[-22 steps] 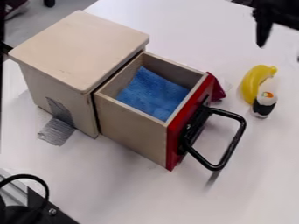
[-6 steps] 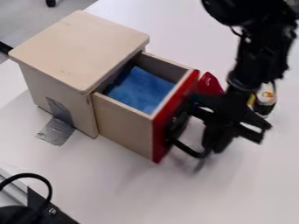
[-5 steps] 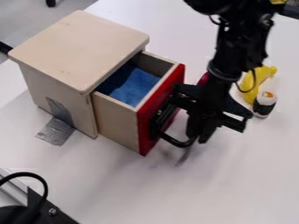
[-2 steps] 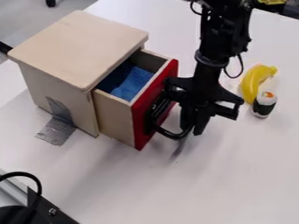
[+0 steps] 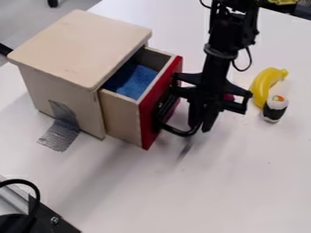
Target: Close the drawer
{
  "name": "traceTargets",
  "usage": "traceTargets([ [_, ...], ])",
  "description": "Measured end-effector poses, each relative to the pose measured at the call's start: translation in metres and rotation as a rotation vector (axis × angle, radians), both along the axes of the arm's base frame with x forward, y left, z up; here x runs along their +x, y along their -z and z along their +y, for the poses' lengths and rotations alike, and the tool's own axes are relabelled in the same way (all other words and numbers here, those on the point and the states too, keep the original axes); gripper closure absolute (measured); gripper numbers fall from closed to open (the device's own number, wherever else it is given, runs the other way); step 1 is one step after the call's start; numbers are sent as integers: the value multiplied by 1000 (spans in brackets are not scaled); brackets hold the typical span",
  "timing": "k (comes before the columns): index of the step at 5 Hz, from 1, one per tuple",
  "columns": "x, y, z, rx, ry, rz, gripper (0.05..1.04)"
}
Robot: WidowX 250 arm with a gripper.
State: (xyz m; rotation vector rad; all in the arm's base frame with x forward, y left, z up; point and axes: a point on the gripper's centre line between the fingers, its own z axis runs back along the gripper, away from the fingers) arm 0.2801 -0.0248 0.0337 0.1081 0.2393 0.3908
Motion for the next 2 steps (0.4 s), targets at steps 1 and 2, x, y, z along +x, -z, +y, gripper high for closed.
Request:
traceTargets([
  [1,0,0,1,0,-2,5,962],
  [2,1,-1,2,6,3,1,962],
])
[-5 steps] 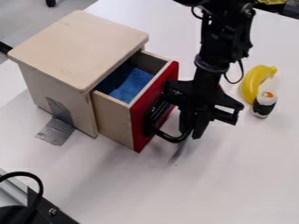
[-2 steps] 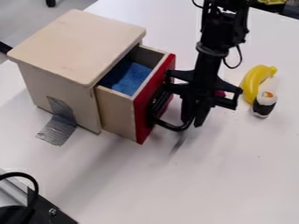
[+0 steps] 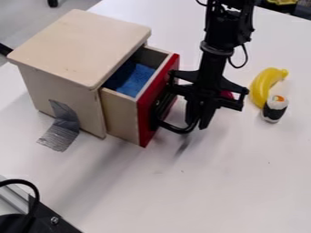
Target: Close the drawer
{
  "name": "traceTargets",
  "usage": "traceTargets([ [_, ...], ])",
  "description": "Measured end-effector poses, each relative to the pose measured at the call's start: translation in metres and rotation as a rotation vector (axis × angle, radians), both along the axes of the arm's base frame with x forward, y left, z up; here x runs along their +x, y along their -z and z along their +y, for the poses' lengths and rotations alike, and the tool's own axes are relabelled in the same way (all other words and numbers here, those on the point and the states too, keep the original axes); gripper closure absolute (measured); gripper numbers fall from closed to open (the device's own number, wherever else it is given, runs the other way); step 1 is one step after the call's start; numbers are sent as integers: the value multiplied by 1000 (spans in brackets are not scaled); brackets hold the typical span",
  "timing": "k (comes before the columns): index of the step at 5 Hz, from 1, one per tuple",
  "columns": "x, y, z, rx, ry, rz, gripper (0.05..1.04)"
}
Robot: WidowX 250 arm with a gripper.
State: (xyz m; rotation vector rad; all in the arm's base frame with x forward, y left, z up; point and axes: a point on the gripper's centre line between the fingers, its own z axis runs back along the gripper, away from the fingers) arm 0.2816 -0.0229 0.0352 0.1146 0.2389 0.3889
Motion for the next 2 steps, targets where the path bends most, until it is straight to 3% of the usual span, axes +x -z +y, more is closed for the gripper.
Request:
traceTargets([
  [2,-16,0,10,36,26,3,962],
])
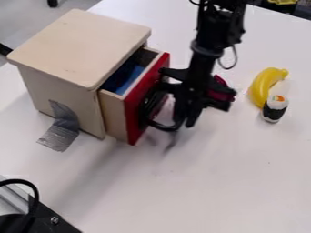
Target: Close the drawer
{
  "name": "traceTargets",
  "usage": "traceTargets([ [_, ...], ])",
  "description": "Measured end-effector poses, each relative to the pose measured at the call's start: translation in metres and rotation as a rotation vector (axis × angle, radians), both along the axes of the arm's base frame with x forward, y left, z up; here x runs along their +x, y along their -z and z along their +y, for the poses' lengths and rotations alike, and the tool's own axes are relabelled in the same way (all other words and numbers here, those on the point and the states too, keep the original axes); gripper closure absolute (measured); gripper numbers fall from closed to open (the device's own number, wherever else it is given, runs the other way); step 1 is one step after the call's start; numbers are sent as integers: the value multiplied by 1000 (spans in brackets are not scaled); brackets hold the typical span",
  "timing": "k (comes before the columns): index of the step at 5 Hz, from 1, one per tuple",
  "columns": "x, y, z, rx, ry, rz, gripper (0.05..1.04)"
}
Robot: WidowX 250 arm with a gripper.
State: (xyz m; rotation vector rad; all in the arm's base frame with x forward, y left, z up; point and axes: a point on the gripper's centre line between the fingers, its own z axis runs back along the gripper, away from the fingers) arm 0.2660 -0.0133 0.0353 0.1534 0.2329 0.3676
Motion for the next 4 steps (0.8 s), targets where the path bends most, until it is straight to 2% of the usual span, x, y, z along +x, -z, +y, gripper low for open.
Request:
traceTargets([
  [2,-18,0,25,31,-1,-46,962],
  [4,-16,7,43,19,3,-69,962],
])
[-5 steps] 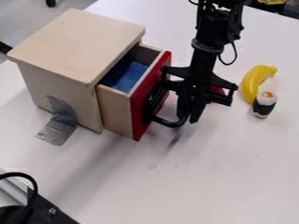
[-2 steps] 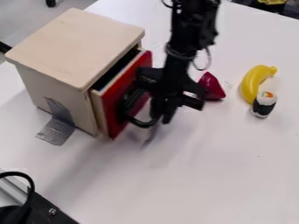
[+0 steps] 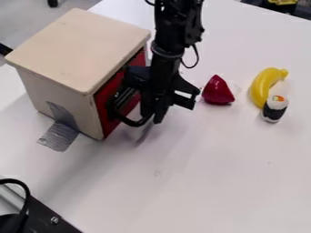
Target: Close the drawer
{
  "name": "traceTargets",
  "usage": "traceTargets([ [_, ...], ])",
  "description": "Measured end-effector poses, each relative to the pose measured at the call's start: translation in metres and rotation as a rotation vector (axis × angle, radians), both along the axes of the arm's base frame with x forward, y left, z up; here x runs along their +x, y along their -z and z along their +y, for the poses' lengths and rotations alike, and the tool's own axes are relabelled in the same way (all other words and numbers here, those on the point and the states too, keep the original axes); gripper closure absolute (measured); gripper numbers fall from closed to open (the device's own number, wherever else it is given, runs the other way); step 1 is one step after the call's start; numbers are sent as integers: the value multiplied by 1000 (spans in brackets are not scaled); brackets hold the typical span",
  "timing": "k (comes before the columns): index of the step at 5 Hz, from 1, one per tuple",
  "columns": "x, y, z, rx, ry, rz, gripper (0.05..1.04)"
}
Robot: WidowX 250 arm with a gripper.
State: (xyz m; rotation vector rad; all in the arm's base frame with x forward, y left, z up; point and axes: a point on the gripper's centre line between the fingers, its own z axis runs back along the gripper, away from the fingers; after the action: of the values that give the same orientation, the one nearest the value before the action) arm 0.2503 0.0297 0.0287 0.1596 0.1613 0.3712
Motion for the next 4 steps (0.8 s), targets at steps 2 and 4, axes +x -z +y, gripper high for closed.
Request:
traceTargets([
  [2,5,2,3,-37,-24,-4,938],
  [4,-2,1,-1,-76,-72,-1,358],
])
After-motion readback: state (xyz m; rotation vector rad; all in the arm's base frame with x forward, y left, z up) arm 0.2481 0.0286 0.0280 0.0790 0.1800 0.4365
